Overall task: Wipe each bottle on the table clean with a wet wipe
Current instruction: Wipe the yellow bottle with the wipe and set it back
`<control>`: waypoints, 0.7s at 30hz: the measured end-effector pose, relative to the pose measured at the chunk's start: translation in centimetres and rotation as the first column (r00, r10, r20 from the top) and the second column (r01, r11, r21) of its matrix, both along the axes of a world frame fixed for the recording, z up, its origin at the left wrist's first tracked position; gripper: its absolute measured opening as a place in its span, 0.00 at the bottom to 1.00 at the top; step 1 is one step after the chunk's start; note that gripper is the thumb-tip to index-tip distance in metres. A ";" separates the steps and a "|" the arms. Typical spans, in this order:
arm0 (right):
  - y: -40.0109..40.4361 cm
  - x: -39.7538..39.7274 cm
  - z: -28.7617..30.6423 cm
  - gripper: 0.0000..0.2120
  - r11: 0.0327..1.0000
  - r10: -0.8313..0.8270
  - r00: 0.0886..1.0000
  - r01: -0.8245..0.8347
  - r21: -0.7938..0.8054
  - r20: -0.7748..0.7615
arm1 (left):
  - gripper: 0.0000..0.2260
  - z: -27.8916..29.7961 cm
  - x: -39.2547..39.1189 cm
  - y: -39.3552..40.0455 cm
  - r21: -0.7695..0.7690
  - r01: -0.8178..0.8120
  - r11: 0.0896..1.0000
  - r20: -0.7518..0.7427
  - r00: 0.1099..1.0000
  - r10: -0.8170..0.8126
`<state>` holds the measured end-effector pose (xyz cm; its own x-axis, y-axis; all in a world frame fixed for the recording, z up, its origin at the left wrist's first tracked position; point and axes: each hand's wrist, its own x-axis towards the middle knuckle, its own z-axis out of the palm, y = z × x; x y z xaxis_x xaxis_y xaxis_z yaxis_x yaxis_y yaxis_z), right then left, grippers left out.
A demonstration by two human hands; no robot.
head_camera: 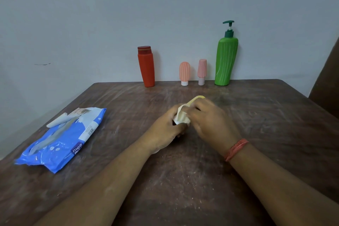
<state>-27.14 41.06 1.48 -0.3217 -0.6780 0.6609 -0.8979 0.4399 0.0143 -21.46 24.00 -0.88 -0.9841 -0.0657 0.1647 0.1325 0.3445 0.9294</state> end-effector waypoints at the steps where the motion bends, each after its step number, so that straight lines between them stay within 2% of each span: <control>1: 0.2 -0.5 0.2 0.14 0.999 -0.045 0.999 0.045 -0.021 0.009 | 0.19 0.0 0.0 0.0 -0.028 -0.011 1.000 0.001 1.000 0.011; 3: 0.7 -1.5 0.7 0.14 0.976 -0.190 0.980 0.195 -0.099 0.059 | 0.16 0.0 -0.1 0.1 -0.109 -0.042 0.993 0.012 0.999 0.044; 4: 0.7 -1.6 0.7 0.13 0.970 -0.212 0.974 0.219 -0.103 0.078 | 0.14 0.0 -0.1 0.2 -0.147 -0.059 0.987 0.018 0.998 0.062; 8: -0.3 0.0 -0.2 0.15 0.999 -0.028 0.998 0.027 0.019 0.054 | 0.09 0.3 0.1 0.5 -0.205 -0.077 0.976 -0.029 0.997 0.072; 10: 0.3 -0.7 0.2 0.15 0.995 -0.097 0.994 0.097 -0.011 0.054 | 0.08 0.4 0.2 0.7 -0.267 -0.085 0.960 -0.035 0.996 0.079; 12: 1.0 -1.8 0.6 0.15 0.971 -0.213 0.969 0.224 -0.080 0.124 | 0.08 0.4 0.1 0.8 -0.329 -0.098 0.939 -0.047 0.995 0.087; 13: 1.1 -1.9 0.5 0.14 0.968 -0.214 0.964 0.231 -0.095 0.160 | 0.08 0.4 0.1 0.9 -0.347 -0.102 0.932 -0.056 0.995 0.088; 17: -0.6 -0.3 -0.3 0.14 1.000 -0.009 0.986 0.006 0.019 0.167 | 0.09 0.5 0.0 0.9 -0.313 -0.106 0.944 -0.081 0.993 0.085; 18: -0.6 -0.6 -0.3 0.14 1.000 -0.021 0.987 0.017 0.026 0.157 | 0.09 0.5 0.0 0.9 -0.313 -0.103 0.944 -0.073 0.994 0.084; 21: 0.5 -2.2 0.3 0.14 0.974 -0.201 0.959 0.217 -0.065 0.198 | 0.09 0.4 0.0 0.9 -0.366 -0.101 0.925 -0.046 0.995 0.090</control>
<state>-29.35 41.58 1.78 -0.5749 -0.5265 0.6263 -0.7686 0.6101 -0.1927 -21.45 24.87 -0.48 -0.9709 -0.0887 0.2225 0.1062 0.6733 0.7317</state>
